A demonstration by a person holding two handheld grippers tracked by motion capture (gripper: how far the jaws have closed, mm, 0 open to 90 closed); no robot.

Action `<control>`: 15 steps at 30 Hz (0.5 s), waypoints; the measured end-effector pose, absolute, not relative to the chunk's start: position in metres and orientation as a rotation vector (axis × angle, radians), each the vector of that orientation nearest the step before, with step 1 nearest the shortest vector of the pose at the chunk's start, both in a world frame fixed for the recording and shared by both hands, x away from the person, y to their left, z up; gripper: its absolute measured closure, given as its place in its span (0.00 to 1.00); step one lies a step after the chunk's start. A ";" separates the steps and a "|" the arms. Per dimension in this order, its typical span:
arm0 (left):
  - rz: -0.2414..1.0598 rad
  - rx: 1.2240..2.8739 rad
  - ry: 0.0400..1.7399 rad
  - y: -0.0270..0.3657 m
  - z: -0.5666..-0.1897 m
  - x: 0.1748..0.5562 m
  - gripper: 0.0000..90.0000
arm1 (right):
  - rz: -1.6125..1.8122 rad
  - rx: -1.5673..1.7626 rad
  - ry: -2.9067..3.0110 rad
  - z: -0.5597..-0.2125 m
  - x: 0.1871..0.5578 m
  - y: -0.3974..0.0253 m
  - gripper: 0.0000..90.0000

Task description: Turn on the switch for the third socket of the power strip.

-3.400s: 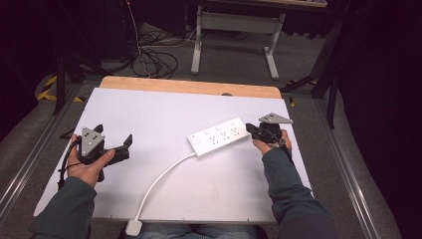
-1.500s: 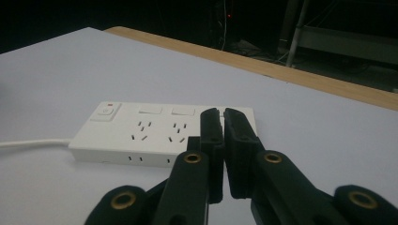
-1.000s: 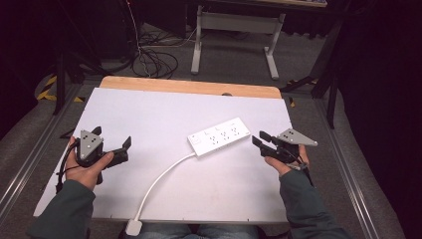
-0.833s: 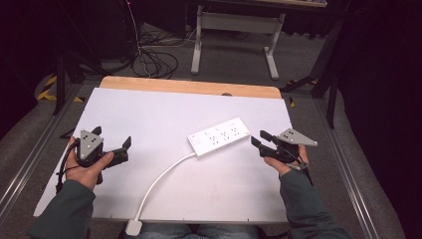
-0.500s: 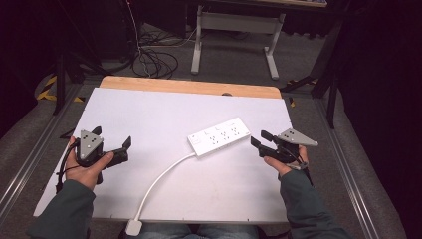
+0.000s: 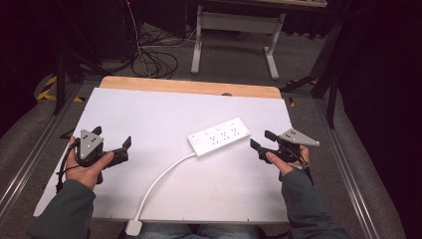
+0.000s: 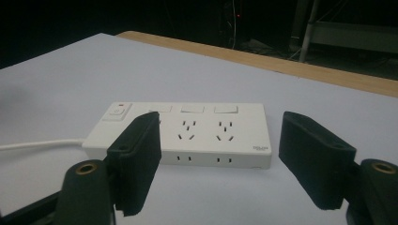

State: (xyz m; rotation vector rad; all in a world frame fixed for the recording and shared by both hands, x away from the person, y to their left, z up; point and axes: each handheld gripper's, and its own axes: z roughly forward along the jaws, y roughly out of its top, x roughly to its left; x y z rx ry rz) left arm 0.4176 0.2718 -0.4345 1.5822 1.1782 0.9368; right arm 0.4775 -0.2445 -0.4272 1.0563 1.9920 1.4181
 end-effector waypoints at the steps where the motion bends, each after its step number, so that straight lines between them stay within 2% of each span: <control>1: 0.936 1.580 1.180 0.271 -0.435 0.418 0.04 | 1.419 1.056 1.992 -0.427 0.478 -0.245 0.32; 6: 0.938 1.583 1.177 0.271 -0.435 0.418 0.04 | 1.414 1.054 2.031 -0.430 0.478 -0.245 0.20; 15: 0.936 1.586 1.174 0.271 -0.435 0.418 0.04 | 1.411 1.064 2.035 -0.431 0.480 -0.247 0.15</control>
